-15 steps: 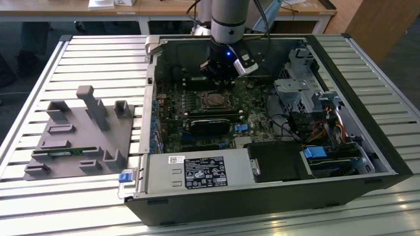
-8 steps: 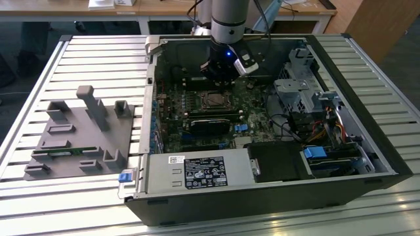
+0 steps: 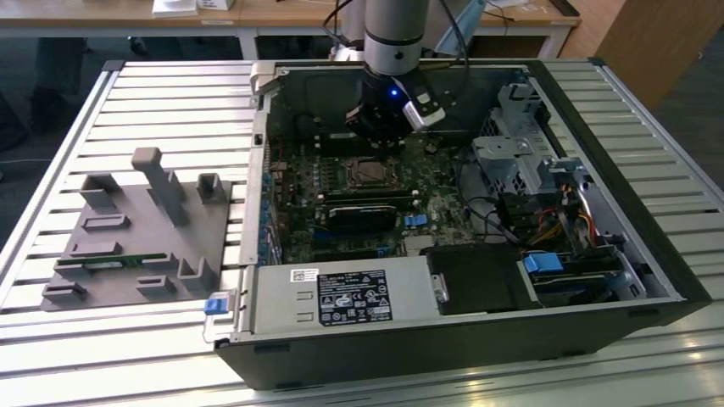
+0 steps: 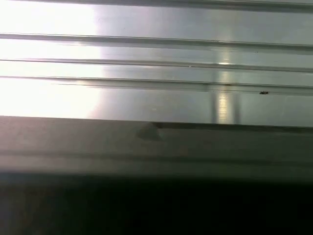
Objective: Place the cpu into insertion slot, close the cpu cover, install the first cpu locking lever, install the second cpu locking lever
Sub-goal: 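Install the first cpu locking lever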
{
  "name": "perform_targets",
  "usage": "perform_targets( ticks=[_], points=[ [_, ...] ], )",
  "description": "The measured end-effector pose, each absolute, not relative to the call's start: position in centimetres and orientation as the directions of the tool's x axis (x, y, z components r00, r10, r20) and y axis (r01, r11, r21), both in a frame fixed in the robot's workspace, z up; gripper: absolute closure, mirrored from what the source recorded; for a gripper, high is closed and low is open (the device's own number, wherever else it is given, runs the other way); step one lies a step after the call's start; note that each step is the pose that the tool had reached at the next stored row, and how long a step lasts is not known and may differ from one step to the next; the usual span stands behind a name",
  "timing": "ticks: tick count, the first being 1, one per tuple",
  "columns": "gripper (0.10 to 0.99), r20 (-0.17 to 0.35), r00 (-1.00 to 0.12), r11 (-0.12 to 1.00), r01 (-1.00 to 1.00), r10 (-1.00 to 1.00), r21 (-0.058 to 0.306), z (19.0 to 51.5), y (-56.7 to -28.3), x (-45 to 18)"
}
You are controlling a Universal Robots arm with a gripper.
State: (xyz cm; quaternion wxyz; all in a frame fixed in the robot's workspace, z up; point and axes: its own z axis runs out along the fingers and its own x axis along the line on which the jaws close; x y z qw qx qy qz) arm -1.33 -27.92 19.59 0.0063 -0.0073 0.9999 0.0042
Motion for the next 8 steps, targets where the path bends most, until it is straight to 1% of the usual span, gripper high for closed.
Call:
perform_targets(
  ticks=[4,8],
  points=[
    [0.980,-0.014,-1.000,1.000,-0.015,-0.014,0.011,19.9,-27.9,-1.3],
    [0.980,-0.013,-1.000,1.000,-0.015,-0.014,0.009,21.0,-27.9,-1.3]
  ],
)
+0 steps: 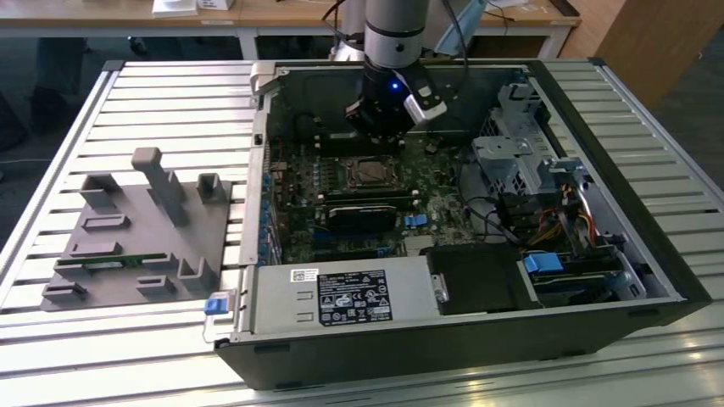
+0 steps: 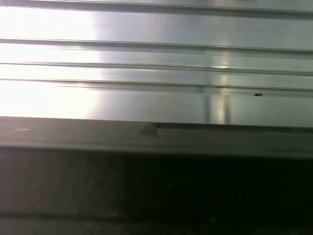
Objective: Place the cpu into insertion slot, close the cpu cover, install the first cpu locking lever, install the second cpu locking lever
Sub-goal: 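Install the first cpu locking lever, then install the second cpu locking lever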
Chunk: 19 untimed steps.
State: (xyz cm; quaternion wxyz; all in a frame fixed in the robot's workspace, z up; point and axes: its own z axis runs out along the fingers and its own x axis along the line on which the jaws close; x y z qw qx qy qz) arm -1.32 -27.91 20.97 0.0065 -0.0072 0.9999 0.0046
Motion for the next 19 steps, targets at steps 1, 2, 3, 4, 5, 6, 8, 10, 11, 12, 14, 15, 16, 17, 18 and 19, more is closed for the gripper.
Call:
perform_targets(
  ticks=[1,2,3,4,5,6,8,10,11,12,14,15,16,17,18,19],
  points=[
    [0.980,-0.013,-1.000,1.000,-0.015,-0.014,0.009,21.18,-27.91,-1.32],
    [0.980,-0.013,-1.000,1.000,-0.015,-0.014,0.009,21.23,-27.91,-1.32],
    [0.980,-0.013,-1.000,1.000,-0.015,-0.014,0.009,21.22,-27.91,-1.32],
    [0.980,-0.013,-1.000,1.000,-0.015,-0.014,0.009,21.22,-27.94,-1.32],
    [0.980,-0.013,-1.000,1.000,-0.015,-0.015,0.009,21.23,-27.98,-1.32],
    [0.980,-0.013,-1.000,1.000,-0.015,-0.014,0.009,21.23,-27.99,-1.33],
    [0.980,-0.013,-1.000,1.000,-0.015,-0.014,0.009,21.23,-28.13,-1.32],
    [0.980,-0.013,-1.000,1.000,-0.015,-0.014,0.009,21.23,-28.16,-1.32],
    [0.980,-0.013,-1.000,1.000,-0.015,-0.014,0.009,21.23,-28.18,-1.32],
    [0.980,-0.013,-1.000,1.000,-0.015,-0.015,0.009,21.23,-28.20,-1.32],
    [0.980,-0.013,-1.000,1.000,-0.015,-0.014,0.009,21.23,-28.27,-1.33],
    [0.980,-0.013,-1.000,1.000,-0.015,-0.014,0.009,21.23,-28.31,-1.32],
    [0.980,-0.013,-1.000,1.000,-0.015,-0.014,0.009,21.23,-28.38,-1.32],
    [0.980,-0.013,-1.000,1.000,-0.015,-0.014,0.009,21.23,-28.45,-1.32],
    [0.980,-0.013,-1.000,1.000,-0.015,-0.014,0.009,21.23,-28.52,-1.32],
    [0.980,-0.013,-1.000,1.000,-0.015,-0.014,0.009,21.23,-28.59,-1.32]
  ],
)
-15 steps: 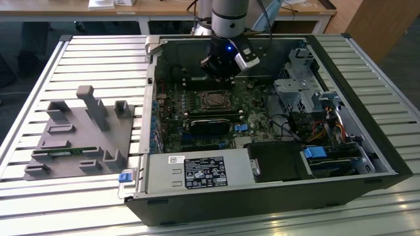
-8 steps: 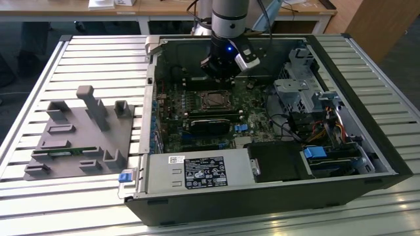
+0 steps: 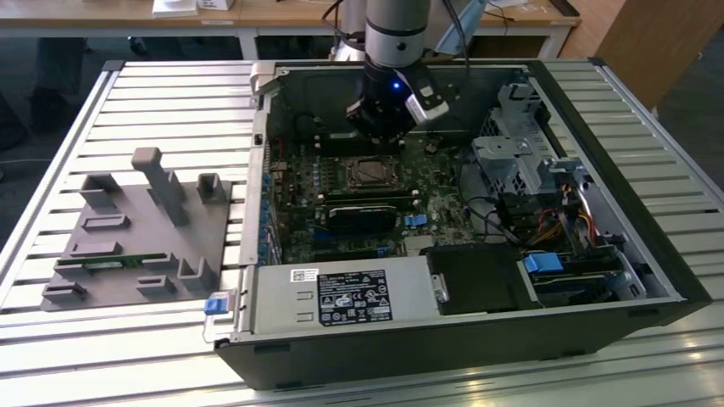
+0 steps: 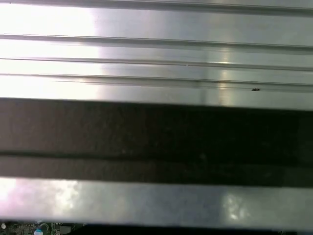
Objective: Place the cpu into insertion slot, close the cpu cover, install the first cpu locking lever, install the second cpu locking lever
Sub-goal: 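Install the second cpu locking lever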
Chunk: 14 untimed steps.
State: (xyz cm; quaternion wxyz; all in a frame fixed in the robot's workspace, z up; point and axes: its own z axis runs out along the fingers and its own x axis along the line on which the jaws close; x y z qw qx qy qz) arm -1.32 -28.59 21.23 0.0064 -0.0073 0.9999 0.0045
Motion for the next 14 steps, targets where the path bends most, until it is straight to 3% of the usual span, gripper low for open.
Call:
perform_targets(
  ticks=[14],
  points=[
    [0.980,-0.013,-1.000,1.000,-0.015,-0.014,0.009,21.2,-29.8,-1.3]
  ],
)
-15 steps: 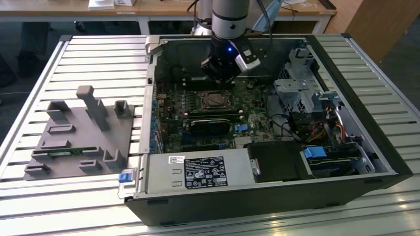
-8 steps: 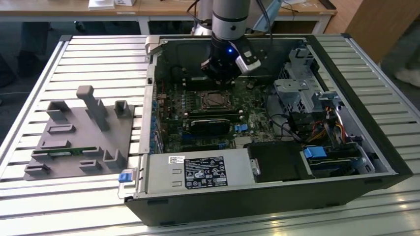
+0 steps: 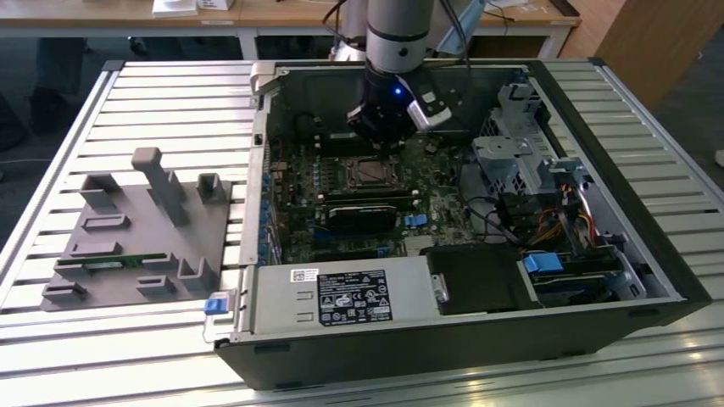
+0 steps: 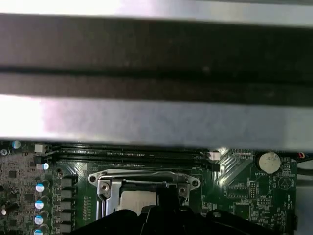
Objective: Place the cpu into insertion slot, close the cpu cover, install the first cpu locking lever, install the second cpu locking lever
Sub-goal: 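Install the second cpu locking lever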
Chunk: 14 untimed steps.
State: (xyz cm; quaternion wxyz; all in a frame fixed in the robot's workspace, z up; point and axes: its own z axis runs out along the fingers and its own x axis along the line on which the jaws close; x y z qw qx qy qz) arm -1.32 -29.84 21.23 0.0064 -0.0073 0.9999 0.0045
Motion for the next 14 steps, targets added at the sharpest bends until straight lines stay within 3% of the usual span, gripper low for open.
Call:
perform_targets(
  ticks=[14],
  points=[
    [0.980,-0.012,-1.000,1.000,-0.015,-0.014,0.009,23.0,-30.0,-1.3]
  ],
)
